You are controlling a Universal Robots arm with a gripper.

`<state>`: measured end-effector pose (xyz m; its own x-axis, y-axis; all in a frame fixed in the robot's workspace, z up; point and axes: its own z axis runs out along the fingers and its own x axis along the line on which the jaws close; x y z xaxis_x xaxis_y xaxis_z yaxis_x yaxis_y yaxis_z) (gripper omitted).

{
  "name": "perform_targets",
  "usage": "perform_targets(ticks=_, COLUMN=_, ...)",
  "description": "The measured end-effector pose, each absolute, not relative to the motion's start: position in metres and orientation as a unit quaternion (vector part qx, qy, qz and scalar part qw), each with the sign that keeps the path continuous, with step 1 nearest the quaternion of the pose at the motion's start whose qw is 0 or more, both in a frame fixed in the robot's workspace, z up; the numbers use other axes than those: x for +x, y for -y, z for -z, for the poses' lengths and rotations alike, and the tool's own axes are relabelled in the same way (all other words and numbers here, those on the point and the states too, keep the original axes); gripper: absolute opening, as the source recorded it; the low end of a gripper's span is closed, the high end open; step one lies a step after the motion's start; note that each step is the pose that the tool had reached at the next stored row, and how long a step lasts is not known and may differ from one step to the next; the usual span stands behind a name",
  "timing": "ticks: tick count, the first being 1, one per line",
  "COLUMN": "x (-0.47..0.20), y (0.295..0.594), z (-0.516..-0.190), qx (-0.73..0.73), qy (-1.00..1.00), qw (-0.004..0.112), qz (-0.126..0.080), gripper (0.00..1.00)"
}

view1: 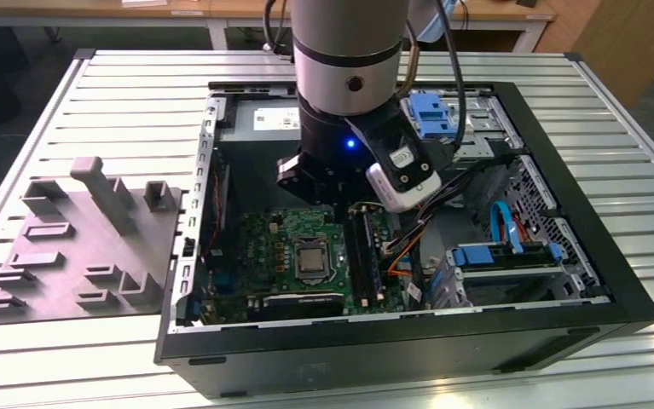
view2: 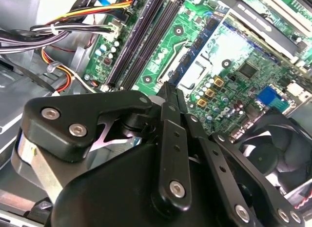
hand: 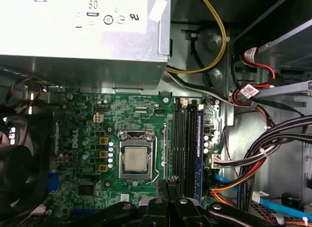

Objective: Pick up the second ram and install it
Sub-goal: 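Insert the second ram into the second slot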

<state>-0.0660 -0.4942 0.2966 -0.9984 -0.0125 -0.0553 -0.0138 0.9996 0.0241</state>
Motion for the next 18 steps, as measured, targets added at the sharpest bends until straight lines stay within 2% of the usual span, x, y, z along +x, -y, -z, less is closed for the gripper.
perform_targets(ticks=18, x=-0.039, y=0.494, z=-0.284, qx=-0.009, qy=-1.0, qw=0.028, qz=-0.012, gripper=0.11)
